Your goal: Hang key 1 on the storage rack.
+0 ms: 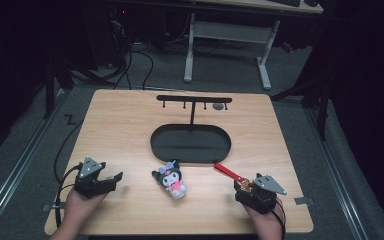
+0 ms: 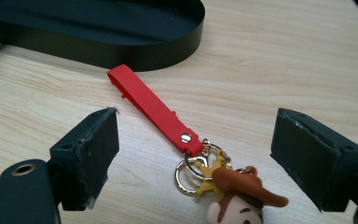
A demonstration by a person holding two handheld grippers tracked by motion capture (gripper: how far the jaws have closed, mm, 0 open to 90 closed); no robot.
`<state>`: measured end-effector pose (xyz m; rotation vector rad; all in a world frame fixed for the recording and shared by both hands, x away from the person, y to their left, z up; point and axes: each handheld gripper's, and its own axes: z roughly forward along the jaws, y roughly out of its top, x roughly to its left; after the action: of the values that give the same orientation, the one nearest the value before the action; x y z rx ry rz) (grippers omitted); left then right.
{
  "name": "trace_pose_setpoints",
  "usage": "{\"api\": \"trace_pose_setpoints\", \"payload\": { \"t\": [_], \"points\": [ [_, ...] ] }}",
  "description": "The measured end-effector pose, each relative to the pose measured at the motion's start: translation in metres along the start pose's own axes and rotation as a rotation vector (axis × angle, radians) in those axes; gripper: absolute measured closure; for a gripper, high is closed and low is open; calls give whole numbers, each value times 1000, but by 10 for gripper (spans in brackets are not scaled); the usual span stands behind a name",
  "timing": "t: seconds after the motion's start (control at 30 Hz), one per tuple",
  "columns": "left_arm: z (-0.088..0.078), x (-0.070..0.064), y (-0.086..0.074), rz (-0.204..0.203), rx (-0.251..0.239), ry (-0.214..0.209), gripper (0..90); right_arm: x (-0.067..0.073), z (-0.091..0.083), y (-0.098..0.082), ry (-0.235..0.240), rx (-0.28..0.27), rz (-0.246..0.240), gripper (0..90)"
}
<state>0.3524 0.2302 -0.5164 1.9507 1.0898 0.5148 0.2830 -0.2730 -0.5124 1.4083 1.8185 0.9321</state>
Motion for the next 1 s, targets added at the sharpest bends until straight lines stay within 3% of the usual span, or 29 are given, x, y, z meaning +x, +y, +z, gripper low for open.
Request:
{"api": "trace_pose_setpoints", "payload": {
  "t": [0.2, 0.43, 0.67, 1.0],
  "points": [
    [1, -2, 2, -15, -18, -4, 231, -4, -3, -3, -2, -33, -11, 144],
    [3, -9, 1, 37, -5, 8, 208, -15, -7, -3, 4, -13, 20, 143],
    [3, -10, 1, 64, -2, 13, 207, -12, -3, -1, 5, -24, -16, 140],
    [3, -10, 2, 53, -23, 14, 203, -7, -2, -1, 17, -32, -38, 143]
  ]
}}
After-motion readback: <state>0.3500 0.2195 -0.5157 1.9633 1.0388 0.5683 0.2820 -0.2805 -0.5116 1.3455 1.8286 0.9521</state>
